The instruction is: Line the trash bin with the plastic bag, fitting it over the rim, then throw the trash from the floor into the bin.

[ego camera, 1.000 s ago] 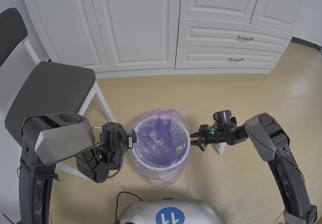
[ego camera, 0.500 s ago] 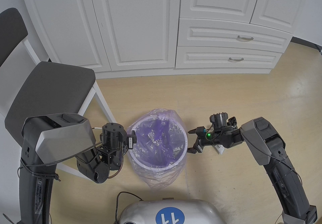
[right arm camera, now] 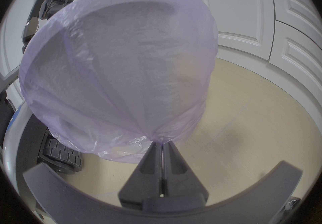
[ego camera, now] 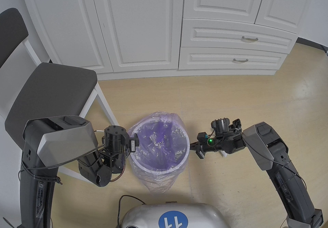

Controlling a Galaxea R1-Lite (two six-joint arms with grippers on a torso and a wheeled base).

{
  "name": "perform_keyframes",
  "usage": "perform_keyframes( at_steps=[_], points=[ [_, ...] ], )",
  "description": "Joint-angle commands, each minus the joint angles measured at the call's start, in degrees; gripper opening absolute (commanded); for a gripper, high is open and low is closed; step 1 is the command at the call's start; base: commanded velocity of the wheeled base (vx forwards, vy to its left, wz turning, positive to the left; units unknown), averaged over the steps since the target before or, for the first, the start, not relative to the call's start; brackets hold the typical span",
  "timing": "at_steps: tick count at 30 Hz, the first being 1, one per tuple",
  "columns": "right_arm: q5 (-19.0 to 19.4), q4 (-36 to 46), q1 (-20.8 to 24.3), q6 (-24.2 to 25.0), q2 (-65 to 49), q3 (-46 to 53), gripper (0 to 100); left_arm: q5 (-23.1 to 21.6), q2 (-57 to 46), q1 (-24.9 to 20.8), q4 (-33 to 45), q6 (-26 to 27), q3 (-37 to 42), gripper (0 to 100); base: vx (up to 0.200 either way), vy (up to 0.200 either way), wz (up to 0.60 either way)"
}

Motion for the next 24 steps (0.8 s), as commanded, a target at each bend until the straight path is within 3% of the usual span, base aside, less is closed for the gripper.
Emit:
perform_keyframes(
  at_steps=[1, 6, 14, 24],
  points=[
    [-0.4, -0.1, -0.3, 0.9, -0.3, 0.0, 0, 0.0, 0.3, 0.0, 0.0, 0.0, -0.1, 100, 0.000, 0.000, 0.00],
    [-3.5, -0.3, -1.0, 4.8, -0.5, 0.0, 0, 0.0, 0.8, 0.0, 0.0, 0.0, -0.3, 100, 0.000, 0.000, 0.00],
    [-14.3, 0.5, -1.4, 5.7, 0.1, 0.0, 0, 0.0, 2.0, 0.5, 0.0, 0.0, -0.9, 100, 0.000, 0.000, 0.00],
    [-14.7, 2.0, -0.2, 5.6, 1.8, 0.0, 0, 0.0, 2.2, 1.5, 0.0, -0.1, -1.9, 100, 0.000, 0.000, 0.00]
  ],
)
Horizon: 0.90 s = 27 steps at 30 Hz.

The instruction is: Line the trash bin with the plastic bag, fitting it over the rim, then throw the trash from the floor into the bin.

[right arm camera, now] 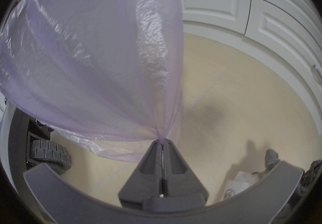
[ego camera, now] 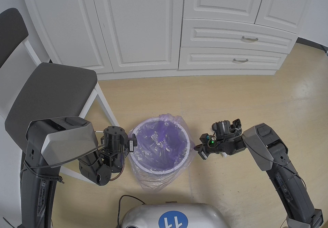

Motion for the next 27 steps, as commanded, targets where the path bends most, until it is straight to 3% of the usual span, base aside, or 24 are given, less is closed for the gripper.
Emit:
perform_keyframes(
  at_steps=[1, 7, 8, 14, 16, 20, 22, 25, 26, 27],
  points=[
    [-0.1, 0.8, 0.5, -0.2, 0.8, 0.0, 0, 0.0, 0.2, 0.2, 0.0, -0.1, -0.4, 100, 0.000, 0.000, 0.00],
    [-0.1, 2.9, 0.5, -1.0, 0.9, 0.0, 0, 0.3, 0.3, 1.3, 0.1, 0.0, -1.1, 100, 0.000, 0.000, 0.00],
    [-0.1, 3.0, 0.4, -1.2, 0.8, 0.0, 100, 0.3, 0.6, 2.0, 0.0, 0.4, -1.4, 100, 0.000, 0.000, 0.00],
    [1.4, 2.3, -1.9, 2.0, 0.3, 0.0, 100, -0.3, 0.6, 5.0, -2.5, 1.5, -1.5, 100, 0.000, 0.000, 0.00],
    [4.1, -4.4, -2.8, 9.2, -2.0, 2.9, 100, -0.4, 0.4, 5.9, -2.7, 1.6, -1.5, 100, 0.000, 0.000, 0.00],
    [3.2, -25.4, -1.5, 30.5, -3.6, 12.2, 100, -0.6, 1.3, 6.6, -2.1, 1.6, -3.0, 100, 0.000, 0.000, 0.00],
    [2.0, -31.6, -1.1, 39.1, -4.7, 15.9, 100, -0.9, 2.8, 7.1, -1.9, 1.5, -4.4, 100, 0.000, 0.000, 0.00],
    [1.4, -32.2, -1.1, 40.2, -4.8, 16.4, 100, -0.9, 3.2, 7.2, -1.9, 1.5, -4.7, 100, 0.000, 0.000, 0.00],
    [-3.9, -33.1, -1.7, 43.7, -5.1, 17.0, 100, -0.9, 6.3, 7.8, -1.5, 1.5, -6.7, 100, 0.000, 0.000, 0.00],
    [-4.8, -33.0, -1.9, 44.7, -5.1, 17.0, 100, -0.9, 7.4, 8.0, -1.1, 1.5, -7.7, 100, 0.000, 0.000, 0.00]
  ],
)
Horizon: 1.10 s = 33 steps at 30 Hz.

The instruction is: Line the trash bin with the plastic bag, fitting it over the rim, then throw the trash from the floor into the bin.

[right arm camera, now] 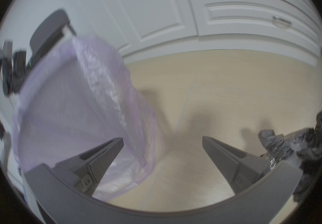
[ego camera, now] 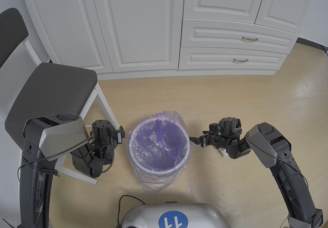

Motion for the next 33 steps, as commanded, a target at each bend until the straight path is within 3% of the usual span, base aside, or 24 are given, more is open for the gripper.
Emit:
perform_keyframes(
  at_steps=[1, 5, 11, 16, 20, 21, 23, 28, 30, 33],
  points=[
    [-6.7, -6.5, -0.3, 11.1, -3.0, 7.1, 100, -0.3, 7.1, 2.2, 1.4, -0.1, -5.7, 100, 0.000, 0.000, 0.00],
    [-6.8, -6.3, -0.9, 13.2, -3.0, 6.8, 100, -0.4, 10.0, 3.8, 2.5, -0.3, -7.9, 100, 0.000, 0.000, 0.00],
    [-6.6, -0.2, -2.8, 13.3, -1.7, 2.1, 100, -0.7, 9.6, 4.4, 11.5, -0.9, -12.3, 100, 0.000, 0.000, 0.00],
    [-6.5, 1.3, -2.9, 13.6, -1.4, 1.0, 100, -7.1, 9.8, 4.5, 30.1, -0.6, -22.9, 100, 0.000, 0.000, 0.00],
    [-6.4, 1.3, -2.9, 13.7, -1.4, 0.9, 100, -9.6, 11.3, 4.5, 38.7, 0.1, -29.0, 100, 0.000, 0.000, 0.00],
    [-6.4, 1.3, -2.9, 13.7, -1.3, 0.9, 100, -12.3, 13.3, 4.5, 44.8, 1.5, -34.8, 100, 0.000, 0.000, 0.00],
    [-6.4, 1.2, -2.9, 13.7, -1.3, 0.9, 100, -13.7, 16.0, 4.2, 49.4, 2.1, -41.2, 100, 0.000, 0.000, 0.00],
    [-6.1, 1.5, -2.9, 13.7, -1.3, 0.9, 100, -14.3, 23.7, 3.4, 63.0, 2.5, -57.9, 100, 0.000, 0.000, 0.00],
    [-5.6, 1.5, -2.9, 13.7, -1.3, 0.9, 100, -14.8, 25.3, 3.1, 66.2, 3.4, -59.1, 100, 0.000, 0.000, 0.00],
    [-5.6, 1.5, -2.9, 13.7, -1.3, 0.9, 100, -19.3, 25.0, 2.6, 66.7, 4.5, -59.1, 100, 0.000, 0.000, 0.00]
  ],
)
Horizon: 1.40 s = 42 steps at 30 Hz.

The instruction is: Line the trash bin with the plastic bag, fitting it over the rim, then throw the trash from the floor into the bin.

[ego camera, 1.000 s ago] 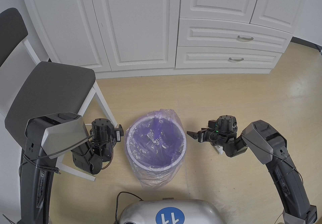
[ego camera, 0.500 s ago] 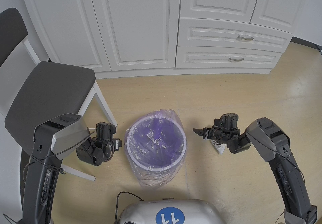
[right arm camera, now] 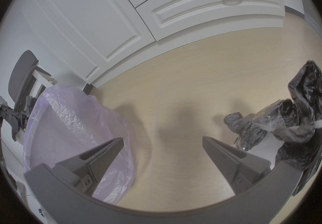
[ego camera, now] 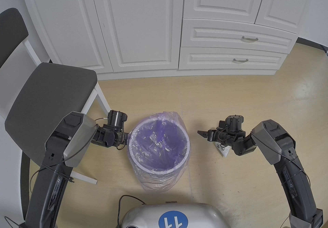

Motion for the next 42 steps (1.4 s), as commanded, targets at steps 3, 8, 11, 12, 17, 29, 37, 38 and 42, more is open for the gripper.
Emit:
perform_keyframes(
  at_steps=[3, 8, 11, 12, 17, 29, 37, 38, 42],
  points=[
    [0.7, 0.2, -0.1, 0.1, 0.2, -0.3, 100, -7.0, 7.9, -1.6, 6.4, 2.0, -9.2, 100, 0.000, 0.000, 0.00],
    [1.0, 0.4, -0.1, 0.1, 0.4, -0.5, 100, -9.3, 7.9, -2.8, 6.2, 1.9, -9.2, 100, 0.000, 0.000, 0.00],
    [1.0, 0.3, -0.1, 0.1, 0.4, -0.6, 100, -11.2, 7.9, -3.5, 4.7, 2.0, -9.2, 100, 0.000, 0.000, 0.00],
    [1.0, 0.3, -0.1, 0.1, 0.4, -0.7, 100, -11.7, 7.9, -3.7, 4.7, 2.0, -9.2, 100, 0.000, 0.000, 0.00],
    [1.0, 0.4, -0.3, 0.1, 1.1, -2.4, 100, -13.9, 7.8, -4.8, 4.2, 2.1, -9.2, 100, 0.000, 0.000, 0.00],
    [0.9, 1.5, -0.8, 0.1, 1.7, -4.0, 100, -7.4, 7.6, -5.2, 5.2, 3.2, -9.2, 100, 0.000, 0.000, 0.00],
    [0.8, 0.8, -0.8, 0.3, 1.8, -4.0, 100, 10.5, 2.4, -4.2, 4.9, 8.7, -9.2, 100, 0.000, 0.000, 0.00],
    [0.8, 0.7, -0.8, 0.3, 1.8, -4.1, 100, 10.5, 1.8, -4.3, 4.8, 8.7, -9.2, 100, 0.000, 0.000, 0.00],
    [0.6, 0.9, -0.8, 0.2, 1.8, -4.0, 100, 10.7, -3.5, -4.5, 0.0, 9.1, -4.3, 100, 0.000, 0.000, 0.00]
  ],
)
